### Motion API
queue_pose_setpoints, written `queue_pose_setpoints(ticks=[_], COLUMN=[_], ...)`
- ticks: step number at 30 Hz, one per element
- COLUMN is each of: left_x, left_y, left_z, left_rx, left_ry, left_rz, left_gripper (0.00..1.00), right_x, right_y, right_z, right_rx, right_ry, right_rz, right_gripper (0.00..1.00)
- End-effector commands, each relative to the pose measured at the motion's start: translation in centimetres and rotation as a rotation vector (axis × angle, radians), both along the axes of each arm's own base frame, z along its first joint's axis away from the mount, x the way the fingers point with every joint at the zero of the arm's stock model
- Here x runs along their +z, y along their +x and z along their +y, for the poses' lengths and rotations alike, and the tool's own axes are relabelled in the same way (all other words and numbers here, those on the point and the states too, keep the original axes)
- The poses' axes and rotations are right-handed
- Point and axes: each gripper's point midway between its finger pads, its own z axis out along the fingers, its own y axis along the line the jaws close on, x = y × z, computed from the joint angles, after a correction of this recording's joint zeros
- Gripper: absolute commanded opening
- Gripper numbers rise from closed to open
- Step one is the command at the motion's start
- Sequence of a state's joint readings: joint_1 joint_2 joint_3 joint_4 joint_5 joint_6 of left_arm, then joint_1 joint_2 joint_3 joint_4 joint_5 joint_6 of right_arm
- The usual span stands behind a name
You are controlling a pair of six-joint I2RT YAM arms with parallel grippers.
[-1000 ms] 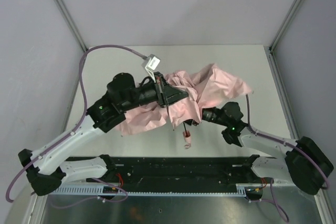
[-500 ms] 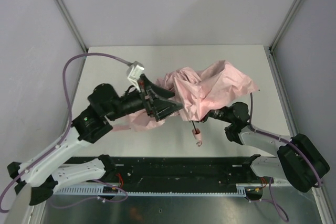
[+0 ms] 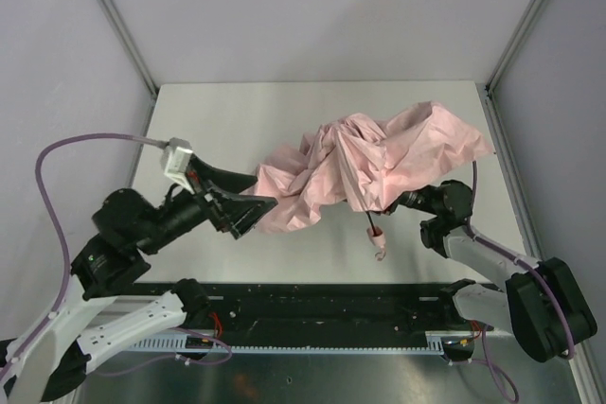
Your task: Put away the umbrella
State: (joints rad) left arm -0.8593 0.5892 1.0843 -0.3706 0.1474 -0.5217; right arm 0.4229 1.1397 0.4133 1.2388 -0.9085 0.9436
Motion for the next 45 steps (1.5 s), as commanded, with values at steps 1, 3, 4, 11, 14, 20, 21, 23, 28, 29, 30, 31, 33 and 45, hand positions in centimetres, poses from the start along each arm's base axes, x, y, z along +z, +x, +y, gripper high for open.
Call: queue_pose_setpoints(ticks=[1, 3, 4, 11, 14, 20, 21, 23, 28, 29, 30, 31, 33, 45], left_x=[-7.1, -7.8, -8.1, -8.7, -5.2, 0.2, 0.3, 0.2, -1.4, -1.7, -1.7, -1.5, -1.2, -2.5], left_y=[3.9, 4.7, 4.9, 4.5, 3.8, 2.7, 2.8, 3.0, 2.5, 2.4, 2.1, 1.8, 1.2, -0.3], left_z=[1.7, 2.1, 1.9, -4.1, -6.7, -11.9, -12.4, -12.7, -11.1, -10.5, -9.6, -8.5, -6.5, -3.9], left_rx=[0.219, 0.261, 0.265, -0.002, -0.129, -0.280, -0.281, -0.281, -0.247, -0.233, -0.217, -0.198, -0.166, -0.148], left_ry=[0.196, 0.206, 0.212, 0.233, 0.127, 0.035, 0.035, 0.039, 0.046, 0.045, 0.037, 0.020, -0.010, 0.031], left_rz=[0.139, 0.162, 0.171, 0.210, 0.156, 0.065, 0.067, 0.070, 0.073, 0.067, 0.058, 0.046, 0.031, 0.144], left_gripper=[0.99, 0.99, 0.99, 0.69, 0.40, 0.08, 0.06, 0.04, 0.40, 0.49, 0.58, 0.67, 0.82, 0.90], right_x=[4.6, 4.7, 4.8, 5.0, 4.4, 3.9, 3.9, 3.9, 4.0, 4.1, 4.1, 4.1, 4.2, 3.0], right_y=[-3.7, -4.0, -4.1, -4.7, -4.8, -6.1, -6.3, -6.5, -5.8, -5.6, -5.3, -5.0, -4.1, 1.1], right_z=[-1.3, -1.4, -1.4, -1.0, 0.0, 3.2, 3.4, 3.6, 2.5, 2.2, 1.9, 1.6, 0.8, 0.0], right_rx=[0.060, 0.071, 0.073, 0.097, 0.119, 0.198, 0.206, 0.215, 0.172, 0.160, 0.147, 0.131, 0.083, -0.266], right_ry=[0.097, 0.096, 0.097, 0.106, 0.107, 0.134, 0.140, 0.143, 0.146, 0.147, 0.147, 0.148, 0.155, 0.065], right_rz=[-0.283, -0.284, -0.282, -0.283, -0.269, -0.247, -0.246, -0.242, -0.232, -0.232, -0.229, -0.228, -0.215, -0.109], right_gripper=[0.00, 0.00, 0.00, 0.00, 0.00, 0.00, 0.00, 0.00, 0.00, 0.00, 0.00, 0.00, 0.00, 0.00])
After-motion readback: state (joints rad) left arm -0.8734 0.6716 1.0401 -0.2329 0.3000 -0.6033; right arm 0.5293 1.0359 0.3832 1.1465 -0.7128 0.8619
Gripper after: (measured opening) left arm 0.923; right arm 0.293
